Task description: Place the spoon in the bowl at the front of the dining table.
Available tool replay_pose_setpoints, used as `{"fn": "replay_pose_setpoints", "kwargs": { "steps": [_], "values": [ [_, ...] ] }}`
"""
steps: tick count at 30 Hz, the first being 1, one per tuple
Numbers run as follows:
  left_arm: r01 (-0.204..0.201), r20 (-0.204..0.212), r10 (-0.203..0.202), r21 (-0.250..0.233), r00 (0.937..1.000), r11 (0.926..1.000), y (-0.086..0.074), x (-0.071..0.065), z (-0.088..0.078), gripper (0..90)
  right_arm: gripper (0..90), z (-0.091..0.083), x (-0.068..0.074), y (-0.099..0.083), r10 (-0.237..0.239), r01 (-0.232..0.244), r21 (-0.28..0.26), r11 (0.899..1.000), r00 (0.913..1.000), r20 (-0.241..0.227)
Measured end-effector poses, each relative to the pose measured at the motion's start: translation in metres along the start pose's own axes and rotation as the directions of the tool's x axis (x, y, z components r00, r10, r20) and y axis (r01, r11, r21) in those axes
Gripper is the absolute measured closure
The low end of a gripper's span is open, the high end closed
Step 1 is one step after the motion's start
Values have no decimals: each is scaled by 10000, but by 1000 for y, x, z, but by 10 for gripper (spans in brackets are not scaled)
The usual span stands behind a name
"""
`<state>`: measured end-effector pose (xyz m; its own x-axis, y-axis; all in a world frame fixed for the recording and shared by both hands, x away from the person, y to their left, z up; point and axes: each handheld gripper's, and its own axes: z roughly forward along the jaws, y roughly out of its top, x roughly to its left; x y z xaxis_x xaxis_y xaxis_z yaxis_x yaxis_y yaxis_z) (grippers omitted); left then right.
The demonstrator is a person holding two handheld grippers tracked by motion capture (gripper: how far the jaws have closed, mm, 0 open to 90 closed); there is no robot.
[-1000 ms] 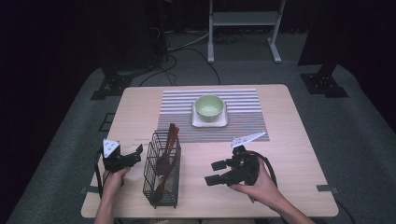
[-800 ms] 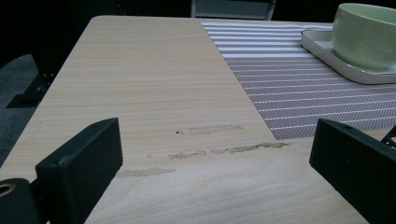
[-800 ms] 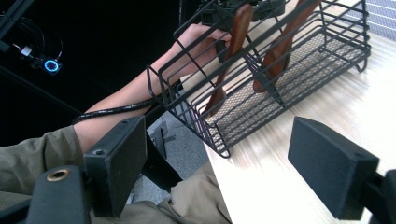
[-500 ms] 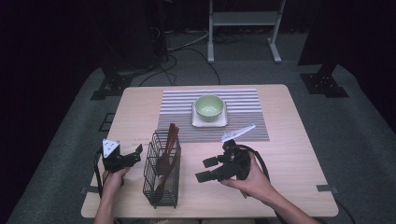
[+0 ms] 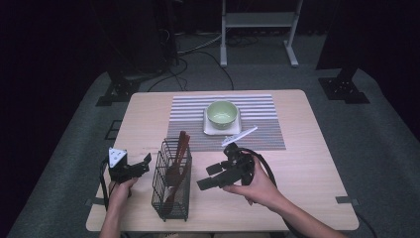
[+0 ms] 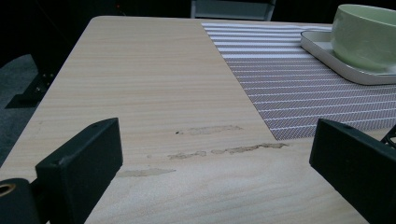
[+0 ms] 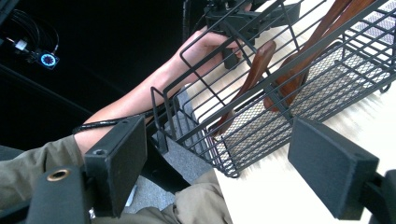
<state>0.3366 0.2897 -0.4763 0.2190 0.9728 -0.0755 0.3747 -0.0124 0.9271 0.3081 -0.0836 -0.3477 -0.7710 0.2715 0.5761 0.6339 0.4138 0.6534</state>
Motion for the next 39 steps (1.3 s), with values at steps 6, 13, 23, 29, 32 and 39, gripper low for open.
{"fn": "replay_pose_setpoints", "kwargs": {
  "steps": [6,13,23,29,32,39],
  "values": [
    [26,-19,-26,1,10000,10000,0,0,0,17,180,5,0,8,12,-13,163,9999,10000,87],
    [19,-12,-19,15,10000,10000,0,0,0,16,182,8,-5,14,156,-158,192,9997,9998,116],
    [64,-7,-64,6,10000,10000,0,1,0,16,195,17,-5,23,128,-132,321,9994,9998,126],
    [44,-5,-44,10,10000,10000,0,1,-1,17,213,20,-5,26,217,-217,334,9992,9998,22],
    [47,-7,-47,7,10000,10000,0,1,0,17,222,22,-5,27,164,-166,371,9992,9999,48],
    [49,-12,-49,-8,10000,10000,0,1,-1,16,259,25,-3,34,151,-159,424,9990,9997,189]
  ]
}}
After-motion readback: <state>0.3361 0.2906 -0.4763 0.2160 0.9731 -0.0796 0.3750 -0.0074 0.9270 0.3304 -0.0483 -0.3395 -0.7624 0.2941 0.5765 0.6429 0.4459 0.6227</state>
